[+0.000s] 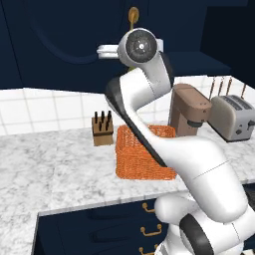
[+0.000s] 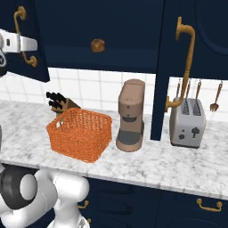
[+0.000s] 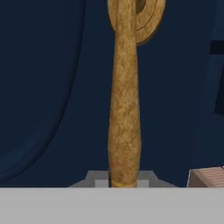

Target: Open the cabinet, pick up the bread from the cabinet and place it in the basket. Then move the basket to the dining counter.

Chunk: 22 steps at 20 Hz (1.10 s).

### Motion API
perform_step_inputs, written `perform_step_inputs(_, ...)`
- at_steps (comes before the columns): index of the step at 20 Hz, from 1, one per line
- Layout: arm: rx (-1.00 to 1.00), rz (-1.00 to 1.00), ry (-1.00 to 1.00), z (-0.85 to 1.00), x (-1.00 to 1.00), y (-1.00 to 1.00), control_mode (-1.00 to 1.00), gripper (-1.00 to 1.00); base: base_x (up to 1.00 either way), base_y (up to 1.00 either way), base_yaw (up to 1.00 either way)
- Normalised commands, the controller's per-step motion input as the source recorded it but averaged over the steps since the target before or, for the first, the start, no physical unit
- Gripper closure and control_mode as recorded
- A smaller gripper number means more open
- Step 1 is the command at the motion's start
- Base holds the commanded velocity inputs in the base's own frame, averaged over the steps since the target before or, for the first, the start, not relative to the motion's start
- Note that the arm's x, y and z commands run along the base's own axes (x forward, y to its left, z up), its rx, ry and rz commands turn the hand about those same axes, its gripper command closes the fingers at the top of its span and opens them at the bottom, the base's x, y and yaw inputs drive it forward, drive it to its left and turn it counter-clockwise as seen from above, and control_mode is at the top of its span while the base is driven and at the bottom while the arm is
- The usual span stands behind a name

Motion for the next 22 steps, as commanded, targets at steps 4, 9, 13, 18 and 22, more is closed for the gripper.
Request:
perform_step_inputs(4,0.0,-0.21,0.0,0.12,-1.0,0.94,-1.0,1.0,0.0,0.0,0.0)
perform_step_inputs(9,0.0,-0.21,0.0,0.03,-1.0,0.99,-1.0,1.0,0.0,0.0,0.0)
perform_step_inputs(13,0.0,-0.14,0.07,-0.02,-0.4,0.54,-1.0,-1.0,0.0,0.0,0.0)
perform_step_inputs(18,0.09,0.05,0.21,-0.17,-0.48,-0.02,-1.0,-1.0,0.0,0.0,0.0)
perform_step_inputs(22,0.15,0.21,0.13,-0.07,-0.68,-0.46,-1.0,-1.0,0.0,0.0,0.0)
